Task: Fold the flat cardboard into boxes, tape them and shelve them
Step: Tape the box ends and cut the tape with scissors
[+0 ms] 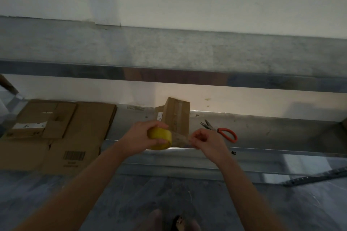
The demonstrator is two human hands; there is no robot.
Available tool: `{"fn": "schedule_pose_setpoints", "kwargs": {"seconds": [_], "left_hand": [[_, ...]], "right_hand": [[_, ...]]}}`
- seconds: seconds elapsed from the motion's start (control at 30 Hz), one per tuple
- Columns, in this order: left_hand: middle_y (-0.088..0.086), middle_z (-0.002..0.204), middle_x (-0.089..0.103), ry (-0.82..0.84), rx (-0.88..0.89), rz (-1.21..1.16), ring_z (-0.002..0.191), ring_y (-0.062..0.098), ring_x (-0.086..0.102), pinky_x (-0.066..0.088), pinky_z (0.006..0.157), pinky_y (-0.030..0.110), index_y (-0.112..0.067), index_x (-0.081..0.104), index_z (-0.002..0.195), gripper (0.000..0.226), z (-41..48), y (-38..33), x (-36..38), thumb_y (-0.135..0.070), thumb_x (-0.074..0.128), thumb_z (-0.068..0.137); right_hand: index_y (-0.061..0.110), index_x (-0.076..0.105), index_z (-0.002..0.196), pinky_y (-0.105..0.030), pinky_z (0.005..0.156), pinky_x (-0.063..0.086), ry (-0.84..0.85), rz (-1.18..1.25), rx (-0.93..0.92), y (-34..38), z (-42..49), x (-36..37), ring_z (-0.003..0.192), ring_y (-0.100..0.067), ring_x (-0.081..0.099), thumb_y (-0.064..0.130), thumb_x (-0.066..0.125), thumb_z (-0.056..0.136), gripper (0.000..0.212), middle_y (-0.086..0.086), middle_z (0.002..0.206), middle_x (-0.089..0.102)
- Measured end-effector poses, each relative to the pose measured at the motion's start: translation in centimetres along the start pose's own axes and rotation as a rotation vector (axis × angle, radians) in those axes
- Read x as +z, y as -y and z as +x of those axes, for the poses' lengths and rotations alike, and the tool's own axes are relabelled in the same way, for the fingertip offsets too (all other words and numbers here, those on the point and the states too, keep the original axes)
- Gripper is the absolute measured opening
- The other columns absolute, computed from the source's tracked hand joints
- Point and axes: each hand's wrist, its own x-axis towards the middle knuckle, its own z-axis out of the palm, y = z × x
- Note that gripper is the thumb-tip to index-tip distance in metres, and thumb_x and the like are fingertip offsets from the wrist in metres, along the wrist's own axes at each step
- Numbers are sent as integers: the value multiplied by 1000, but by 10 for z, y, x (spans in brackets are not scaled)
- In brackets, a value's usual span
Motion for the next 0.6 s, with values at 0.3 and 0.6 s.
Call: {"fn": "schedule_pose_setpoints", "kwargs": {"seconds": [0.3,0.6], "left_hand": [[-13,108,66,-46,41,584,98,10,61,48,80,28,-38,62,112,39,3,21,-21,-56,68,78],[-29,96,56,53,9,158,90,-11,52,35,69,7,-47,56,98,38,11,32,-21,-43,82,70]], "right_hand": [[23,72,79,-14,58,50,37,84,37,-2,3,-6,63,-2,67,21,77,82,6,8,70,73],[18,72,81,-32,72,57,-6,83,189,-32,19,-14,70,-18,67,12,76,83,8,-7,74,74]]}}
